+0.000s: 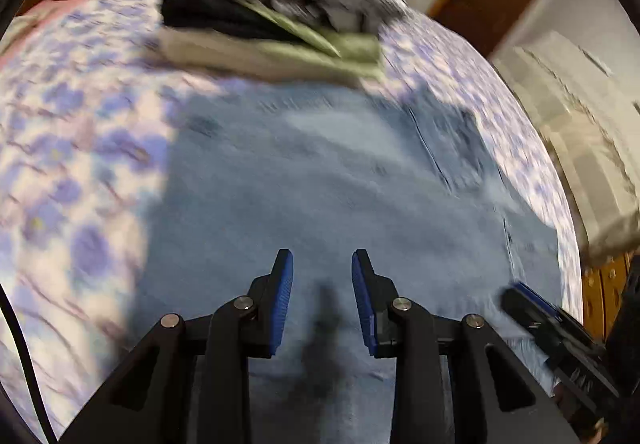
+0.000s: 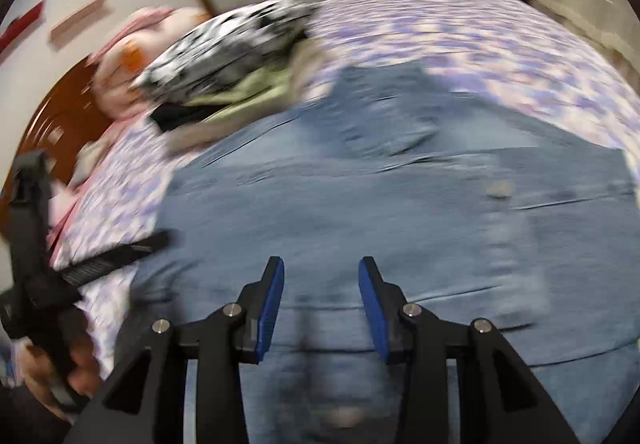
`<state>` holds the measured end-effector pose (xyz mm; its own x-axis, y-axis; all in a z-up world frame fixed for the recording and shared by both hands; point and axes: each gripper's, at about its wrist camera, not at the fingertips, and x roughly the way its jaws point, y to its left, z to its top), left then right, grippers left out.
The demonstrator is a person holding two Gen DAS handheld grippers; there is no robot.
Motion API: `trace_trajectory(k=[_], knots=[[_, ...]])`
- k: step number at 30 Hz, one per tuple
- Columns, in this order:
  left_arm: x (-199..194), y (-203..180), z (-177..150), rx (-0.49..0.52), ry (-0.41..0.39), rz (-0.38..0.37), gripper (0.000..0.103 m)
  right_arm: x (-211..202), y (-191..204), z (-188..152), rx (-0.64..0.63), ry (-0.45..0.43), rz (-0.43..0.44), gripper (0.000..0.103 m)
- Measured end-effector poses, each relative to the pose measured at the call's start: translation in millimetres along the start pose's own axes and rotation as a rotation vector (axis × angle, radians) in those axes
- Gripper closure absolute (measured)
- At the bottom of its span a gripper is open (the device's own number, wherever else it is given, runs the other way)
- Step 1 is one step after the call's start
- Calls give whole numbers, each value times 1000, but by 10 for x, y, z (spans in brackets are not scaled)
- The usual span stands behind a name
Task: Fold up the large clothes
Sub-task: 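Grasp the buttoned sleeve cuff with the right tool and straighten the sleeve across, then open the right tool and lift it off the straightened sleeve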
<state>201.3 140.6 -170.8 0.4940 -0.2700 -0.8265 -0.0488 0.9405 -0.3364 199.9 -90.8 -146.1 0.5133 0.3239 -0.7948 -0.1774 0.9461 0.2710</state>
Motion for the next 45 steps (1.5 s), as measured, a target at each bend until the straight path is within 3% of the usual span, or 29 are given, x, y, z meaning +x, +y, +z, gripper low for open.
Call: trace_trajectory(k=[2, 5, 9, 10, 11, 13, 14, 16, 17, 19, 23, 26, 33, 45], knots=[[148, -46, -121, 12, 40, 29, 74, 94, 148, -88, -48, 16, -15, 64], [206, 43, -226, 25, 30, 59, 74, 247, 100, -204, -88, 67, -117, 64], [129, 267, -214, 43, 27, 114, 74, 75, -551, -339, -11, 50, -292, 67], [124, 307, -205, 45, 29, 120, 74, 31, -655, -364, 2, 43, -316, 74], [109, 390, -188, 46, 33, 112, 74, -47, -851, -401, 41, 46, -245, 88], [89, 457, -176, 44, 37, 95, 74, -121, -1012, -436, 85, 63, -176, 95], [78, 476, -177, 45, 38, 95, 74, -145, -1013, -445, 88, 64, -176, 94], [50, 504, -177, 45, 39, 105, 74, -189, -996, -448, 72, 64, -339, 87], [44, 505, -178, 43, 40, 110, 72, -208, -975, -486, 73, 61, -353, 86], [23, 509, -188, 43, 43, 109, 66, -241, -1036, -508, 133, 62, -305, 86], [-26, 400, -223, 77, 42, 128, 42, -298, -1048, -523, 170, 54, -292, 86], [-80, 320, -239, 111, 29, 161, 35, -352, -978, -554, 157, 46, -285, 86], [-233, 282, -269, 107, 27, 161, 33, -427, -819, -546, 166, 38, -243, 86], [-526, 323, -433, 53, 16, 132, 32, -653, -682, -672, 167, 26, -249, 86]])
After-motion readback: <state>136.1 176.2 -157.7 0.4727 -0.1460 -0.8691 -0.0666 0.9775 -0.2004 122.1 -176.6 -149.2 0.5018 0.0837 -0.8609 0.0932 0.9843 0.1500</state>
